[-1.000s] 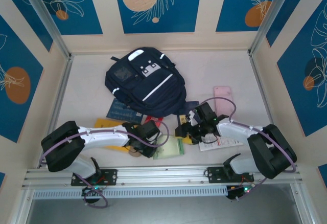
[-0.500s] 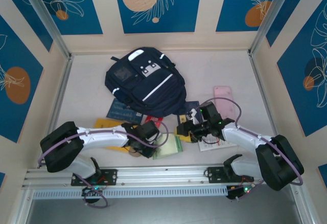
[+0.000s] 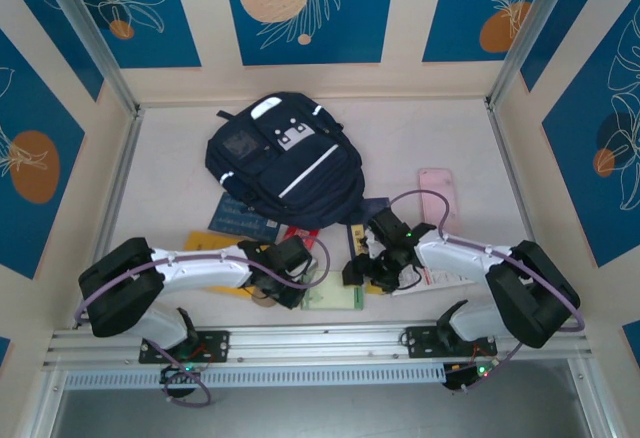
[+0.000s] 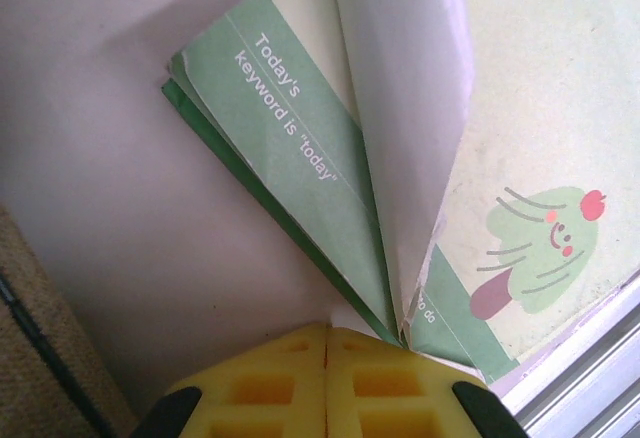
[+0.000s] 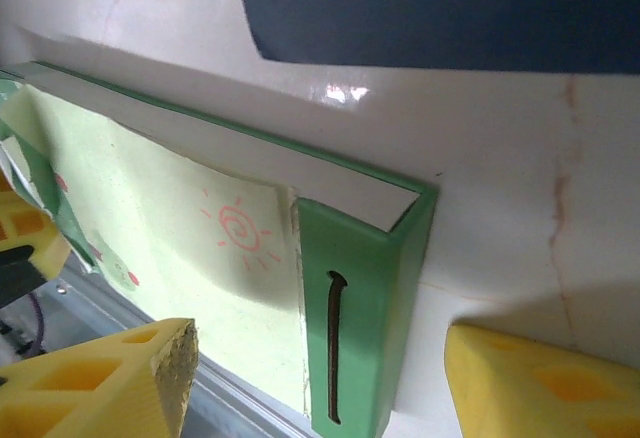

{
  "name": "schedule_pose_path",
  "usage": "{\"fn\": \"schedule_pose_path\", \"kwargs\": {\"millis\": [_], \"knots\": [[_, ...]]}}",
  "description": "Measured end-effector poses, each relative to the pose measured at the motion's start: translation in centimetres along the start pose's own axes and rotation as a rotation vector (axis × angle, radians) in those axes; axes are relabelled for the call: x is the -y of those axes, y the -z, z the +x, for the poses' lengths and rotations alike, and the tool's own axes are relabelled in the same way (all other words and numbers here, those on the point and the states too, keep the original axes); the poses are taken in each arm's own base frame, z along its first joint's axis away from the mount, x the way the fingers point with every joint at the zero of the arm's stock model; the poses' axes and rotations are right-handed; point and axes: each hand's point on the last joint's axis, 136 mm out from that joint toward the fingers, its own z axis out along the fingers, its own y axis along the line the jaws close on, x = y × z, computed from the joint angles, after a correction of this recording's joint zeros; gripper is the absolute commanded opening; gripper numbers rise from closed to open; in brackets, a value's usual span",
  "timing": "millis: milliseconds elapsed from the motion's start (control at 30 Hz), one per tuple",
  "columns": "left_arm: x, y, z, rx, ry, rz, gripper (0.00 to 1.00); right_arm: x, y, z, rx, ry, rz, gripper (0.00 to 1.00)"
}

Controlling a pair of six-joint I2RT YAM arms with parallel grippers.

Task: Pack the student bag
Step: Pick up the book from the bottom-center of the table.

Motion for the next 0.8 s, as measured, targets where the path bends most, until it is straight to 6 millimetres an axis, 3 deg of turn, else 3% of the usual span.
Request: {"fn": "schedule_pose_path", "kwargs": {"millis": [400, 467, 633, 800], "knots": [[0.0, 0.0, 0.0, 0.002, 0.000, 0.001, 0.06, -2.2, -0.5, 0.0, 0.000, -0.073, -0.163, 0.69], [0.0, 0.0, 0.0, 0.003, -0.001, 0.002, 0.06, -3.7, -0.3, 0.7, -0.029, -0.051, -0.254, 0.68], [0.0, 0.0, -0.1, 0.006, -0.001, 0.004, 0.06, -7.2, 3.1, 1.0, 0.003, 0.028, -0.472, 0.63], [0.0, -0.1, -0.1, 0.006, -0.001, 0.004, 0.06, -8.0, 5.5, 0.7, 0.057, 0.054, -0.561, 0.61]]}}
